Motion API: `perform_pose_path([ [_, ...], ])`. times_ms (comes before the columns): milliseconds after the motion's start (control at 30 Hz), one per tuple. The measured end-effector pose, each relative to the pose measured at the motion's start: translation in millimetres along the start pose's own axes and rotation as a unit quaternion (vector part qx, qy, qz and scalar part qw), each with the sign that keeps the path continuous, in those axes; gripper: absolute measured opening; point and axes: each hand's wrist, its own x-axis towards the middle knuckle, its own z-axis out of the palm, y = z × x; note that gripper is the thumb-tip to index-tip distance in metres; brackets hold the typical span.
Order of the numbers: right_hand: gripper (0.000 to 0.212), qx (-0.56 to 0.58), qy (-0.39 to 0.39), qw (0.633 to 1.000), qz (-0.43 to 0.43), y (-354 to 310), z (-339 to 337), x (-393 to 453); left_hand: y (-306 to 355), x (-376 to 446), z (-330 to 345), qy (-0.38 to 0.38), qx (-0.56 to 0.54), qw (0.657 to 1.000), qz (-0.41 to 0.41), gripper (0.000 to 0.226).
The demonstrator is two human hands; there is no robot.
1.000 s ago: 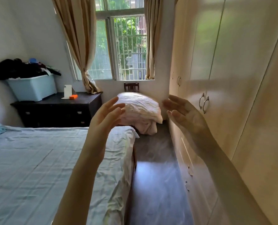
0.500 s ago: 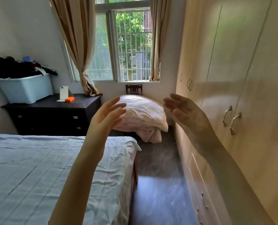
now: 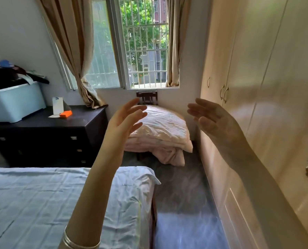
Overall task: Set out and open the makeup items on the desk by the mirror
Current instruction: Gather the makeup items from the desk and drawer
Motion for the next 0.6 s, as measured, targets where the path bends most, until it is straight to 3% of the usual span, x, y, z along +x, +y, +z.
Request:
perform_pose_path([
  [100, 0.067, 0.0, -0.005, 1.0, 0.004, 33, -17, 42, -32, 44, 8, -0.003, 0.001, 1.0, -0.005, 0.039],
  [233, 0.045, -0.01, -0.022, 1.0, 0.01, 80, -45, 107, -78, 105, 19, 0.031, 0.006, 1.0, -0.003, 0.033],
  [600, 0.043, -0.014, -0.094, 0.995, 0.027, 197, -105, 287, -161, 269, 43, 0.11, 0.016, 0.994, -0.006, 0.049],
])
